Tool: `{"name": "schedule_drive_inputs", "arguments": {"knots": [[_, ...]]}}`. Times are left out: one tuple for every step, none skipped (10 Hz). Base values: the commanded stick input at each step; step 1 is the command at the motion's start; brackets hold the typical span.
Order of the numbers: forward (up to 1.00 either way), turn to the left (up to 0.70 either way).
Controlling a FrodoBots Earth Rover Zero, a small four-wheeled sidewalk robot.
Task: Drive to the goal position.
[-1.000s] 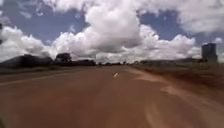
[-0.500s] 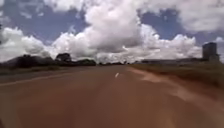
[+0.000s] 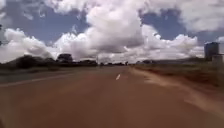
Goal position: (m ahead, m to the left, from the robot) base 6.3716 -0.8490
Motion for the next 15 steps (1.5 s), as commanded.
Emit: {"name": "schedule_drive_inputs", "arguments": {"knots": [[1.0, -0.4], [1.0, -0.33], [1.0, -0.24], [1.0, -0.15], [1.0, -0.05], [1.0, 0.0], [1.0, 0.0], [1.0, 0.0], [1.0, 0.0], [1.0, 0.0], [1.0, 0.0], [1.0, 0.0], [1.0, 0.0], [1.0, 0.0], [1.0, -0.08]]}}
